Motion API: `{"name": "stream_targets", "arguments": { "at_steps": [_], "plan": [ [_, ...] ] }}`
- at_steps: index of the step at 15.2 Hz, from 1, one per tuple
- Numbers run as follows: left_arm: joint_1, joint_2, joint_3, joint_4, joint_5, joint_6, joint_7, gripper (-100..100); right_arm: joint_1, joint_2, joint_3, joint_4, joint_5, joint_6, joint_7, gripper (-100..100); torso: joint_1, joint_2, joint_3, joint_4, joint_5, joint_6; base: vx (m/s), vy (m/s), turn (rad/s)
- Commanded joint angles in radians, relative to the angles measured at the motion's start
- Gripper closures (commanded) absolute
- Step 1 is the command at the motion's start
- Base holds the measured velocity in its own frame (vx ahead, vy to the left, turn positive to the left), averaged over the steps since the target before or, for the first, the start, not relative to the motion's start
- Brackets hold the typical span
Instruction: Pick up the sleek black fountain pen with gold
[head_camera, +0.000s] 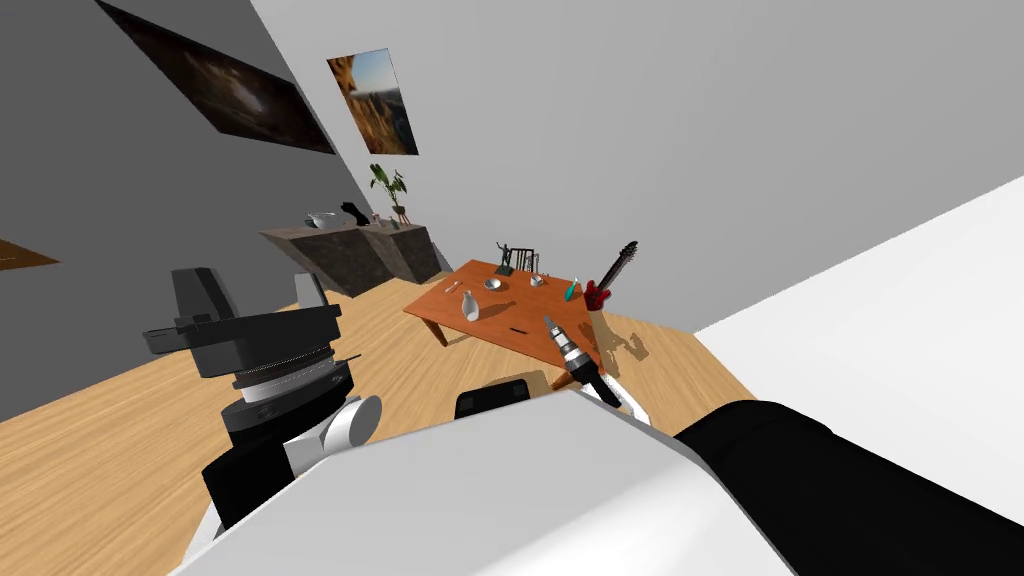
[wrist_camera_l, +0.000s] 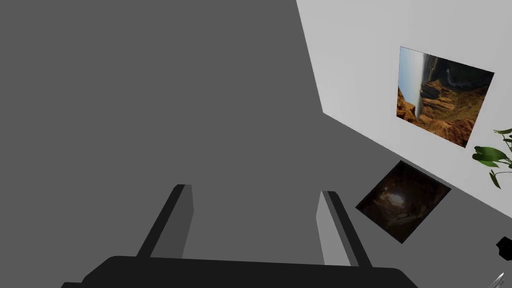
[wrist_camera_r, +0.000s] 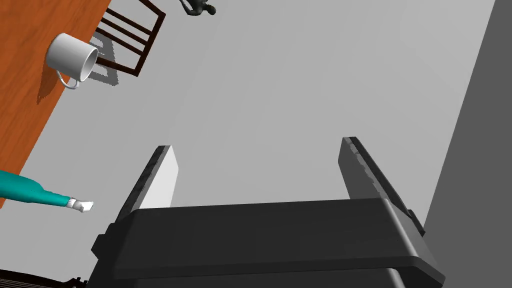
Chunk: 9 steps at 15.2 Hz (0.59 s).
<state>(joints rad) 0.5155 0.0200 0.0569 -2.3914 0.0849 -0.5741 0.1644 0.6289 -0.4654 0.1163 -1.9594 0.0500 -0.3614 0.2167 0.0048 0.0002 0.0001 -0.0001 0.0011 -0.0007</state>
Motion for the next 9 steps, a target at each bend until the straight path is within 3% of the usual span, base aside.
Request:
{"name": "stream_targets", "arguments": {
  "at_steps": [1,6,7,8,9],
  "plan": [
    [0.000,0.000,0.000,0.000,0.000,0.000,0.000,0,0.007,-0.035,0.015,0.025,0.014,0.009,0.008,-100,0.000,0.000,0.000,0.000,0.000,0.000,0.015,0.068,0.231],
    [0.000,0.000,0.000,0.000,0.000,0.000,0.000,0,0.040,-0.143,0.073,0.126,0.066,0.032,0.037,-100,0.000,-0.001,-0.001,0.000,0.000,0.000,0.027,0.076,0.287],
    [0.000,0.000,0.000,0.000,0.000,0.000,0.000,0,0.040,-0.150,0.073,0.126,0.066,0.032,0.037,-100,0.001,-0.001,-0.001,0.000,0.000,0.000,0.033,0.066,0.276],
    [0.000,0.000,0.000,0.000,0.000,0.000,0.000,0,0.051,-0.175,0.094,0.161,0.084,0.040,0.047,-100,0.000,-0.001,-0.001,0.000,0.000,0.000,0.039,0.072,0.307],
    [0.000,0.000,0.000,0.000,0.000,0.000,0.000,0,0.051,-0.188,0.094,0.161,0.084,0.040,0.047,-100,0.000,-0.002,-0.001,0.000,0.000,0.000,0.045,0.066,0.253]
  ]
}}
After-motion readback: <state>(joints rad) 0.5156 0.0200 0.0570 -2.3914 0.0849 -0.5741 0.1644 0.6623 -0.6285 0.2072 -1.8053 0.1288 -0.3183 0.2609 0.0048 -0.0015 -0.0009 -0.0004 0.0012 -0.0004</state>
